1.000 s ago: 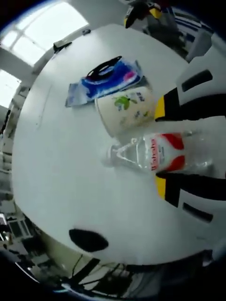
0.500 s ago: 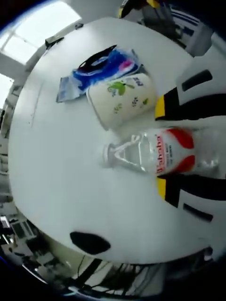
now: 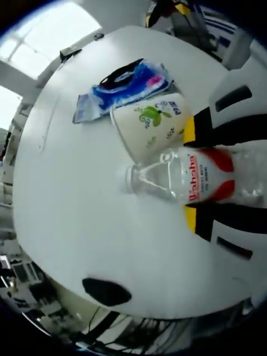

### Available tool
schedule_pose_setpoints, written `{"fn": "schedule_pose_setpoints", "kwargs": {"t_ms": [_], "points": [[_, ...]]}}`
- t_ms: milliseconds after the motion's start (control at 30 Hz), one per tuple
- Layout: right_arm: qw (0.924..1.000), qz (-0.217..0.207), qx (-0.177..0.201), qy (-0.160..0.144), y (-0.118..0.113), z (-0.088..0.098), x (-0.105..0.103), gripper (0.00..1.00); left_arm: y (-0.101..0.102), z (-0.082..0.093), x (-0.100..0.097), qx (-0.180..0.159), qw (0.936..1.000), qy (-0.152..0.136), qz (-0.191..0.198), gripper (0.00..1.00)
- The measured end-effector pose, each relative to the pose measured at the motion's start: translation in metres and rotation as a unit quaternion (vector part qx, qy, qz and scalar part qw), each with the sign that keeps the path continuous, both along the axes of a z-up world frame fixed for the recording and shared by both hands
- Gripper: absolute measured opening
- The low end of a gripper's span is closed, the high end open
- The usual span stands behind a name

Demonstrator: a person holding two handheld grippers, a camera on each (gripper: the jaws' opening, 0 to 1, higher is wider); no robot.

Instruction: Arrange the tabletop items into an orderly group along one side of the table until the central work area is clear of visible clutter.

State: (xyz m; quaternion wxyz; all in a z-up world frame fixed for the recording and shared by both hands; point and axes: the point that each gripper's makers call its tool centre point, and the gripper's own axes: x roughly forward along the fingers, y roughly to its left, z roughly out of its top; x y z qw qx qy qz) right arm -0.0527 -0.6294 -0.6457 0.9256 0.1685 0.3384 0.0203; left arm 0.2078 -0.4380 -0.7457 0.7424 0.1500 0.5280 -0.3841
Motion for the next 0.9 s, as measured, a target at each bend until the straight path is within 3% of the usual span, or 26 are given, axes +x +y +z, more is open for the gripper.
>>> {"fn": "schedule_pose_setpoints", "kwargs": {"t_ms": [633,900], "points": [[1.0000,0.006,0.000,-0.003,0.000,0.001,0.004,0.80,0.011,0.033,-0.005,-0.022,0.9992,-0.034,-0.005,0.38],[1.0000,0.009,0.000,-0.001,0.002,0.001,0.004,0.80,0.019,0.036,0.008,-0.029,0.9986,-0.043,0.003,0.37]]}}
